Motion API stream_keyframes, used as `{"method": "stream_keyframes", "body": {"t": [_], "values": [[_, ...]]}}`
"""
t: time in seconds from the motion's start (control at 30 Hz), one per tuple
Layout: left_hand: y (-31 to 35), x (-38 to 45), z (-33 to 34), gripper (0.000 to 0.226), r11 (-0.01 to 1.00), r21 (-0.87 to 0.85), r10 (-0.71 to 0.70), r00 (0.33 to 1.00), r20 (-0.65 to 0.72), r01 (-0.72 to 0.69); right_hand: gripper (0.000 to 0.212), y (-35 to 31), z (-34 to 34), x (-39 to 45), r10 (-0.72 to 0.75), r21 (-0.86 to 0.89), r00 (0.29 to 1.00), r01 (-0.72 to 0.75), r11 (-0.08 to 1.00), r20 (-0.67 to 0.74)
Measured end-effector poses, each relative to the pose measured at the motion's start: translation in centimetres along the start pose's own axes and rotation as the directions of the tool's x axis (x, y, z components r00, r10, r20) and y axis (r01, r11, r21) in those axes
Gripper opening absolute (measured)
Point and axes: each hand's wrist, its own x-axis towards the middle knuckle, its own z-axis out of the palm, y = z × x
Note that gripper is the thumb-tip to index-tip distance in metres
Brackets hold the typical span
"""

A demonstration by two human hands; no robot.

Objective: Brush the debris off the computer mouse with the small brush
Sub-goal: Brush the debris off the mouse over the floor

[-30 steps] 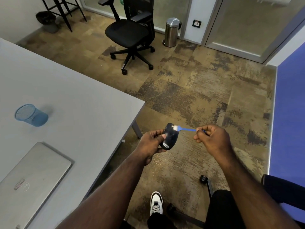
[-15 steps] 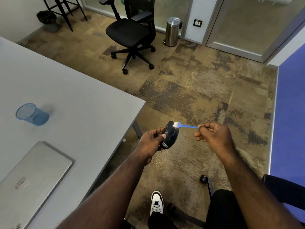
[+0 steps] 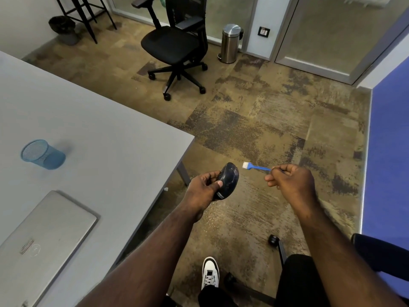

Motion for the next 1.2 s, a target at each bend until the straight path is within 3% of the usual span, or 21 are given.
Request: {"method": "stream_keyframes", "body": {"t": [0.1, 0.2, 0.3, 0.37, 0.43, 0.5, 0.57, 0.67, 0.73, 0.83, 1.0, 1.1, 1.2], "values": [[0.0, 0.0, 0.0, 0.029, 1.0, -0.014, -0.003, 1.0, 0.001, 0.003, 0.006, -0.3, 0.0, -0.2, -0.034, 0.08, 0.993, 0.025, 0.997, 0.112], [0.0, 0.1, 0.1, 0.029, 0.999, -0.033, -0.007, 1.0, 0.004, 0.008, 0.007, 0.1, 0.4, -0.7, -0.026, 0.009, 0.979, 0.025, 1.0, 0.204], [0.0, 0.1, -0.1, 0.03, 0.998, -0.055, -0.027, 1.0, -0.008, 0.026, 0.008, 0.9, 0.1, -0.1, 0.025, -0.048, 0.996, -0.021, 0.999, 0.091], [-0.1, 0.2, -0.3, 0.03, 0.998, -0.06, -0.037, 0.999, -0.021, 0.036, 0.007, 0.9, -0.1, -0.1, 0.005, 0.009, 0.998, -0.005, 1.0, 0.059], [-0.2, 0.4, -0.3, 0.03, 0.997, -0.07, -0.039, 0.999, -0.03, 0.037, 0.007, 0.7, -0.1, -0.8, -0.047, 0.083, 0.986, 0.034, 0.996, 0.161], [-0.2, 0.5, -0.3, 0.03, 0.996, -0.082, -0.045, 0.999, -0.028, 0.043, 0.008, 0.7, 0.1, -1.6, -0.086, 0.047, 0.954, 0.076, 0.996, 0.288], [-0.1, 0.6, -0.4, 0.029, 0.995, -0.091, -0.05, 0.999, -0.018, 0.049, 0.008, 1.4, 0.4, -1.6, -0.082, -0.01, 0.966, 0.087, 0.996, 0.245], [-0.2, 0.7, -0.5, 0.028, 0.992, -0.112, -0.057, 0.998, -0.006, 0.056, 0.007, 1.9, 0.2, -0.9, -0.062, 0.037, 0.997, 0.06, 0.998, 0.055], [-0.2, 0.7, -0.5, 0.026, 0.99, -0.128, -0.055, 0.998, -0.001, 0.055, 0.006, 1.5, -0.1, -1.1, -0.077, 0.086, 0.992, 0.069, 0.994, 0.098], [-0.3, 0.8, -0.4, 0.026, 0.99, -0.135, -0.049, 0.999, 0.013, 0.051, 0.007, 1.5, 0.4, -1.9, -0.11, 0.035, 0.955, 0.104, 0.994, 0.276], [-0.5, 0.6, -0.6, 0.025, 0.993, -0.115, -0.036, 0.999, 0.032, 0.039, 0.009, 1.9, 0.3, -0.8, -0.01, 0.079, 1.0, 0.008, 0.997, 0.021], [-0.6, 0.6, -0.6, 0.024, 0.994, -0.1, -0.033, 0.999, 0.037, 0.037, 0.008, 1.2, 0.5, -1.0, -0.002, 0.166, 0.991, -0.021, 0.986, 0.136], [-0.6, 0.6, -0.6, 0.027, 0.995, -0.09, -0.036, 0.998, 0.049, 0.04, 0.009, 1.5, 1.1, -0.6, 0.034, 0.063, 0.989, -0.043, 0.997, 0.145]]}}
